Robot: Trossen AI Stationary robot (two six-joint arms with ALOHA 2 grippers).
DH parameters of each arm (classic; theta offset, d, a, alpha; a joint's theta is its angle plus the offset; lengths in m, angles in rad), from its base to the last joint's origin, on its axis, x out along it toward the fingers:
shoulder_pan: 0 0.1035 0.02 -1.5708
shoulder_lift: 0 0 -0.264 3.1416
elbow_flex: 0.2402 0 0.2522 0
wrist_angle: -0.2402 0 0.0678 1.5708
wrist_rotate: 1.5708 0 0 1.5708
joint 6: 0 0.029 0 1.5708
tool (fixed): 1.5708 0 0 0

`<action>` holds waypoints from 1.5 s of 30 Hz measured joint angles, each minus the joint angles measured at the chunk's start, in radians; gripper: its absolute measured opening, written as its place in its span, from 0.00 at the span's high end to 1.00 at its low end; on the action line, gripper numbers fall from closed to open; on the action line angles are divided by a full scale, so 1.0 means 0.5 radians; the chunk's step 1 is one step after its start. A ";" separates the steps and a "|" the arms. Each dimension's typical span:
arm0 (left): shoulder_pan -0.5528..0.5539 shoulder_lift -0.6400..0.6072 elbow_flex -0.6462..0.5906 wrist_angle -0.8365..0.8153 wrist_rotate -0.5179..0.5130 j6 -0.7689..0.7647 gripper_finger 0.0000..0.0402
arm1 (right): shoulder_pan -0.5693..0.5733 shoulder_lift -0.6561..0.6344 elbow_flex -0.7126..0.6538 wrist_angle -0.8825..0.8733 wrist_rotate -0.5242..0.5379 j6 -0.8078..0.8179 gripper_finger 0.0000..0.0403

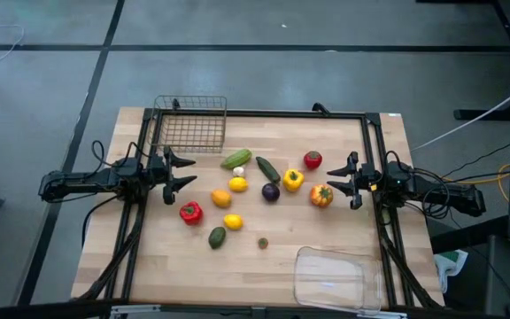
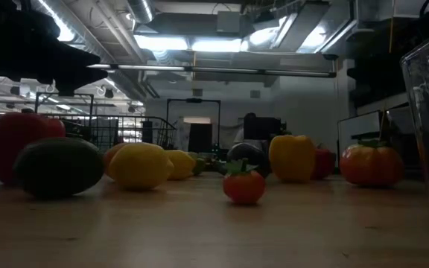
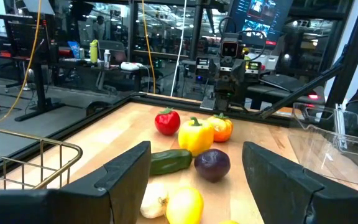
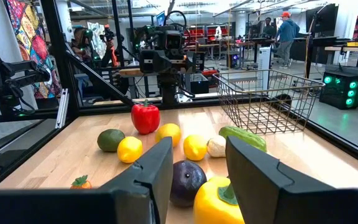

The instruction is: Sort produce into baskets

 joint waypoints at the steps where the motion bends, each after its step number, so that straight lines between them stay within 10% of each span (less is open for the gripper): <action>1: -0.001 0.000 0.000 0.000 0.000 -0.001 0.38 | 0.000 0.000 0.000 0.000 0.000 0.000 0.64; 20: -0.001 0.000 -0.001 0.078 -0.047 -0.630 0.38 | 0.000 0.000 0.000 0.000 0.000 0.001 0.64; 34: -0.001 0.237 0.317 0.303 -0.054 -0.399 0.38 | -0.001 -0.001 0.000 0.000 0.001 0.000 0.64; 45: -0.002 1.083 1.297 -0.989 -0.037 -0.469 0.38 | -0.001 -0.001 0.000 0.000 0.000 0.000 0.64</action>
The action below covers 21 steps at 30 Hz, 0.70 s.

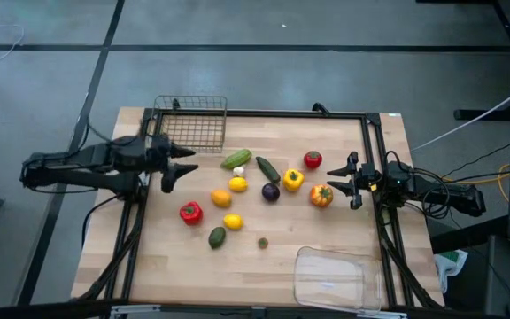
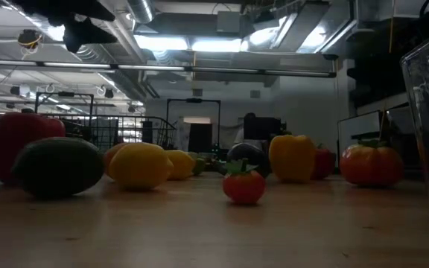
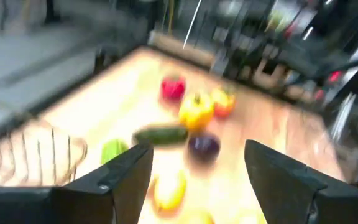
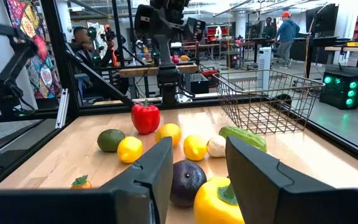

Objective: Sort produce into baskets
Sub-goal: Put the red bell pepper into the mesh basket

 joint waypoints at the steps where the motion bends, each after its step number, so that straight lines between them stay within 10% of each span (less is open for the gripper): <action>1: -0.001 0.080 0.087 -0.107 0.029 -0.049 0.38 | 0.000 0.000 0.000 0.000 0.000 0.000 0.64; 13: -0.001 0.671 0.505 -1.120 0.580 -1.123 0.38 | 0.000 0.000 0.000 0.000 0.000 0.000 0.64; 21: -0.003 0.756 0.505 -1.199 0.677 -1.487 0.38 | 0.001 0.000 0.000 0.000 0.001 0.000 0.64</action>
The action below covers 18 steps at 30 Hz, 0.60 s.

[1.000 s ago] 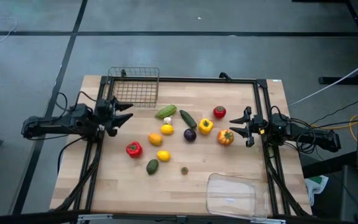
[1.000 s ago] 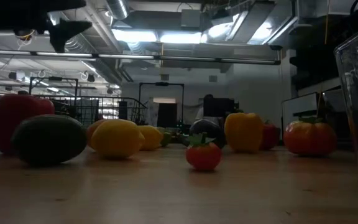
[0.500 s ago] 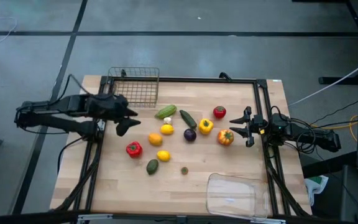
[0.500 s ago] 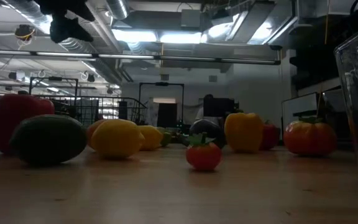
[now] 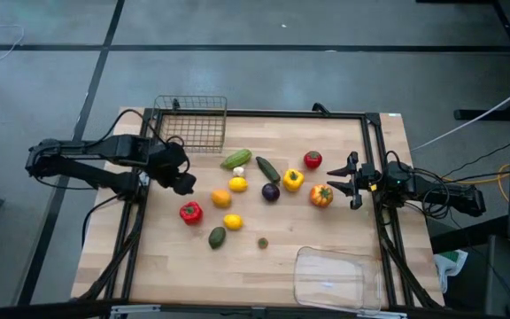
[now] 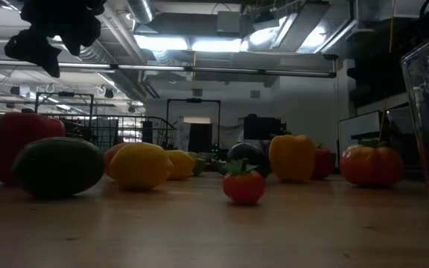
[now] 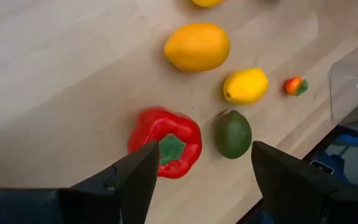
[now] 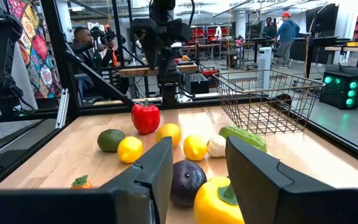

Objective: Sort produce into baskets
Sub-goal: Put the red bell pepper into the mesh basket

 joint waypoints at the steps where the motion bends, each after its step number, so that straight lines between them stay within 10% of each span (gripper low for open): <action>1: -0.008 0.001 0.000 0.003 0.000 0.025 0.37 | -0.001 0.000 0.000 0.000 0.000 0.000 0.64; 18: -0.374 0.138 -0.077 0.032 -0.022 0.076 0.01 | -0.001 0.000 0.000 0.000 -0.001 -0.001 0.64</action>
